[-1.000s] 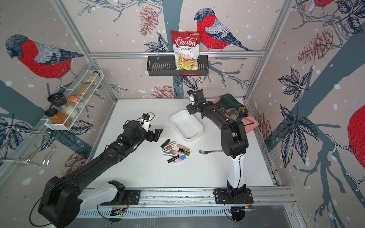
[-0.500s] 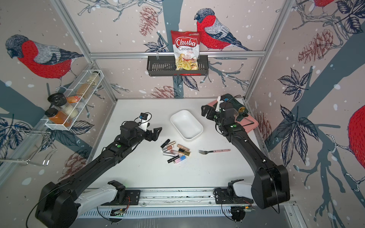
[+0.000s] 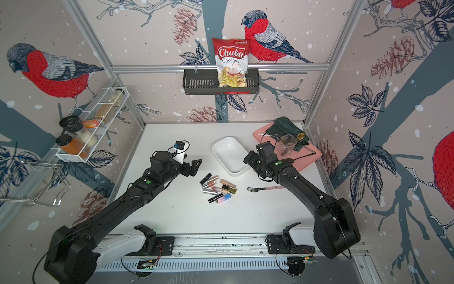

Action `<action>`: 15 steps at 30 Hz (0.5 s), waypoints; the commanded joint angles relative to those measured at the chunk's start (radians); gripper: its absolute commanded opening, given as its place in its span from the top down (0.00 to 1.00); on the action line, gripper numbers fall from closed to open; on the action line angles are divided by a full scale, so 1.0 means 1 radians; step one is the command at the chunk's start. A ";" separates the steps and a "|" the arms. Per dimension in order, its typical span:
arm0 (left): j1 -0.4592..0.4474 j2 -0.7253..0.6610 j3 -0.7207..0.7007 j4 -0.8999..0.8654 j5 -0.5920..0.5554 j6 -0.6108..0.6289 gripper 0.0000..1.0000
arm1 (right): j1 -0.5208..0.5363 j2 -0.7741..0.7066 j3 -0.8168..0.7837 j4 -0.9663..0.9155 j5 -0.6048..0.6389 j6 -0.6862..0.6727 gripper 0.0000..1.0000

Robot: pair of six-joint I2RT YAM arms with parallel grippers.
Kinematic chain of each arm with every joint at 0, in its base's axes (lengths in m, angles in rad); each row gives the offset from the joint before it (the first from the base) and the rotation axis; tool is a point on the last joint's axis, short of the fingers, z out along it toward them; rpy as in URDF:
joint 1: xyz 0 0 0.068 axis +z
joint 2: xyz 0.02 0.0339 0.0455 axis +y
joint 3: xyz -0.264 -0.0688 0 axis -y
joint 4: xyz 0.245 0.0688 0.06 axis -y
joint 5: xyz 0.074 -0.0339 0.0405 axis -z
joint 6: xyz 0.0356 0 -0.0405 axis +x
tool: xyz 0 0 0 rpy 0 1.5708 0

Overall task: Put the lipstick into the storage box
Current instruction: Adjust the storage box at the center of the board.

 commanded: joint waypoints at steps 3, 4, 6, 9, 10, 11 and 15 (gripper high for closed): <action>-0.004 -0.001 0.008 0.013 0.000 0.003 0.04 | 0.021 0.092 0.010 0.030 -0.007 0.044 0.18; -0.004 -0.002 0.008 0.011 0.000 0.002 0.04 | 0.025 0.116 0.014 0.037 -0.008 0.045 0.19; -0.005 -0.003 0.008 0.007 -0.002 0.002 0.04 | 0.030 0.154 0.023 0.049 -0.017 0.047 0.21; -0.005 -0.007 0.010 0.008 -0.002 0.000 0.04 | 0.032 0.204 0.031 0.067 -0.015 0.048 0.24; -0.005 -0.009 0.012 0.006 -0.002 0.000 0.04 | 0.033 0.219 0.034 0.072 -0.018 0.048 0.26; -0.005 -0.011 0.012 0.006 -0.002 0.000 0.04 | 0.033 0.235 0.038 0.075 -0.020 0.048 0.28; -0.005 -0.019 0.014 0.006 -0.003 -0.001 0.04 | 0.039 0.290 0.055 0.094 -0.023 0.049 0.35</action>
